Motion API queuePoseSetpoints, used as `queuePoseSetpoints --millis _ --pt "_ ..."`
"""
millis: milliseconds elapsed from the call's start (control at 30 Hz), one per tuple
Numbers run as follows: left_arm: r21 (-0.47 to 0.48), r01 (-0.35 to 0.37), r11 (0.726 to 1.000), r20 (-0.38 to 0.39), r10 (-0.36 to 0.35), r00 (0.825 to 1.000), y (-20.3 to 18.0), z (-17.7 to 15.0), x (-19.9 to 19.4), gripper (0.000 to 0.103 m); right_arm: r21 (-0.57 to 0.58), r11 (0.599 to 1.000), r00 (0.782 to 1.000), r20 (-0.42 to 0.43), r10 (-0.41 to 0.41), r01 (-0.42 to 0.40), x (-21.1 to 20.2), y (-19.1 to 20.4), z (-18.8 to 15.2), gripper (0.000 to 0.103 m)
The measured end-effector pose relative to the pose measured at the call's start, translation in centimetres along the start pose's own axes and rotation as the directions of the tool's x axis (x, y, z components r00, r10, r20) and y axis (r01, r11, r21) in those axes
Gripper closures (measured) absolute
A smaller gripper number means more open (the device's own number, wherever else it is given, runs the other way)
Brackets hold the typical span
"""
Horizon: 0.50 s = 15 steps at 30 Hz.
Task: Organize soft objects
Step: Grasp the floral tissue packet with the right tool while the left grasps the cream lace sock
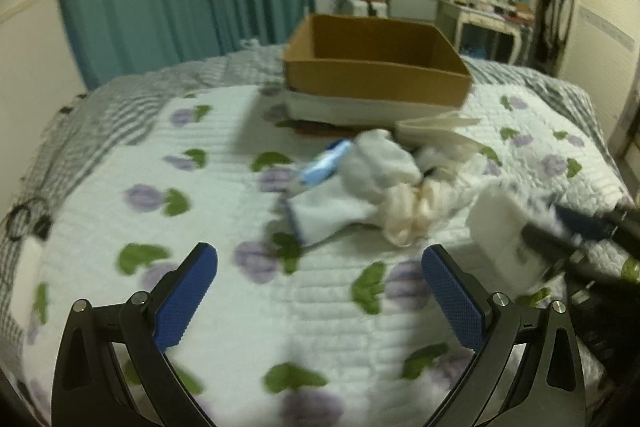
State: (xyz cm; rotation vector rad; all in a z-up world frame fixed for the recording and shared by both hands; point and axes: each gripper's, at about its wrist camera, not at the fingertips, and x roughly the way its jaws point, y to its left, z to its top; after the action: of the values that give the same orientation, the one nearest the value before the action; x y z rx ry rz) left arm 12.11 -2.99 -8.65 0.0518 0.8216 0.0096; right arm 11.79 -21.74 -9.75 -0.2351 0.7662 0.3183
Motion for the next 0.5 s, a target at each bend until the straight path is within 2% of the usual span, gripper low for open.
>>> queuePoseSetpoints --millis 167,333,400,433,500 --pt "0.020 0.021 1.000 -0.052 -0.020 0.998 -2.3 1.0 3.5 0.000 -0.009 0.998 0.997 0.045 -0.067 0.067 -0.5 -3.1 2.2 0.075" --pt "0.015 0.058 0.998 -0.102 -0.056 0.993 -3.7 1.7 6.6 0.019 -0.001 0.995 0.994 0.043 -0.101 0.101 1.0 -5.9 3.2 0.075" --pt "0.014 0.084 0.996 -0.126 -0.082 0.989 -4.2 1.9 7.7 0.043 0.012 0.996 0.995 0.038 -0.093 0.093 1.7 -6.7 3.3 0.075" --pt "0.013 0.106 0.994 -0.135 -0.104 0.985 -4.4 2.0 8.0 0.048 0.020 0.996 0.995 0.036 -0.089 0.088 1.8 -7.0 3.2 0.075" --pt "0.021 0.141 0.990 -0.140 -0.137 0.981 -4.7 2.0 8.2 0.068 0.033 0.996 0.996 0.028 -0.080 0.079 2.3 -7.5 3.2 0.075"
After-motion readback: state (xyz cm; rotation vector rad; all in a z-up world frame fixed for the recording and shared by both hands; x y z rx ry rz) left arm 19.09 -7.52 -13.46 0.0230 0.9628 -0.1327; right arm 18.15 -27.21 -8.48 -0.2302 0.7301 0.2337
